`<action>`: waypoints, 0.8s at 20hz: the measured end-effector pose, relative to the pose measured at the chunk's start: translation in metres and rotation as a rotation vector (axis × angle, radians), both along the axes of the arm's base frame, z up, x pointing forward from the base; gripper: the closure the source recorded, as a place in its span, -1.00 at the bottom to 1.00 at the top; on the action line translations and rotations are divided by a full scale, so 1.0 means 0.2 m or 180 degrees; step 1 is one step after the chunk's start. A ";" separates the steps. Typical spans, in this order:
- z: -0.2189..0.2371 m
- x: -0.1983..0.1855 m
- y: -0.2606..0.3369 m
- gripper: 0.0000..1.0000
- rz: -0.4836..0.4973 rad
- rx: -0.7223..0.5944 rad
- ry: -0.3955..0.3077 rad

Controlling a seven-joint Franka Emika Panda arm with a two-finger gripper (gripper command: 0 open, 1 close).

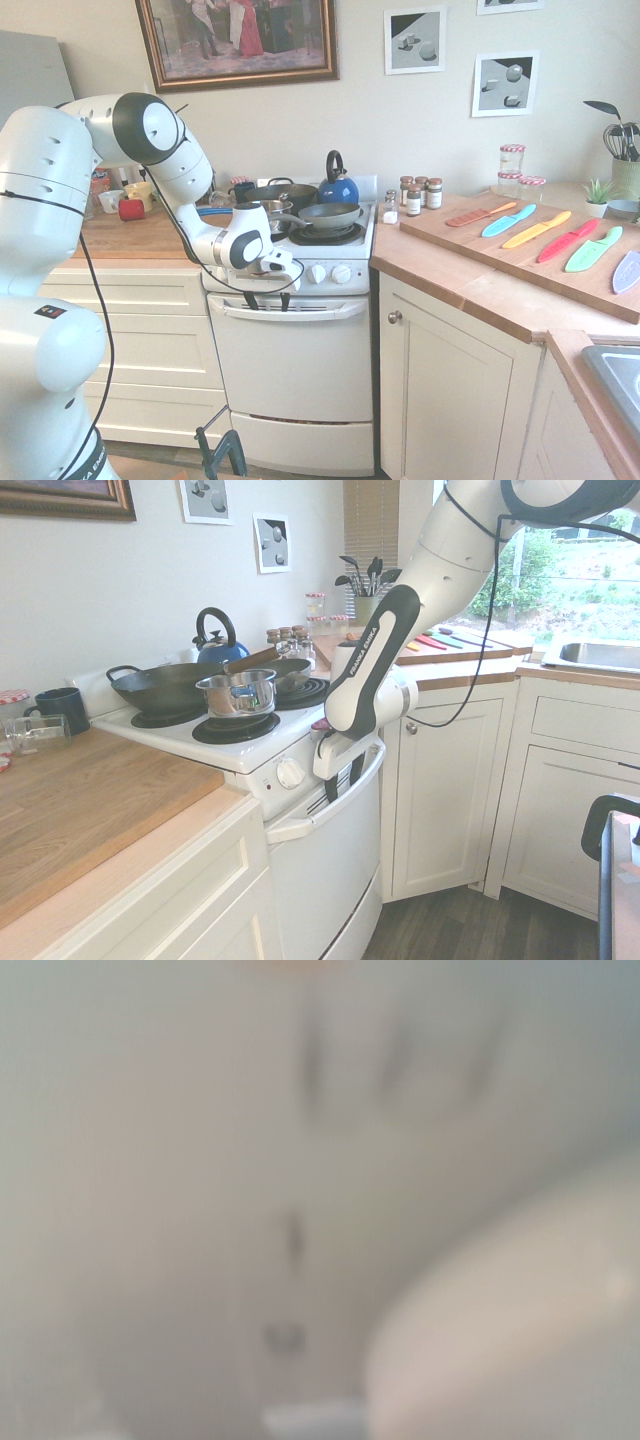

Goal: Open the oven

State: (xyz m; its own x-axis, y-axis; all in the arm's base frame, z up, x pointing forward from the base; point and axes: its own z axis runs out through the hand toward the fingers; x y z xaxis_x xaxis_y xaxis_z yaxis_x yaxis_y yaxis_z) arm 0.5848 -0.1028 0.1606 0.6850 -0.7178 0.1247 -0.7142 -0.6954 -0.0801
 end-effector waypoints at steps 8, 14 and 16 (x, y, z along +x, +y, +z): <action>-0.19 -0.44 -0.21 -1.00 0.0159 -0.0028 0.0161; -0.25 -1.00 -0.29 -1.00 0.0210 -0.0001 0.0249; -0.23 -1.15 -0.30 -1.00 0.0195 0.0010 0.0270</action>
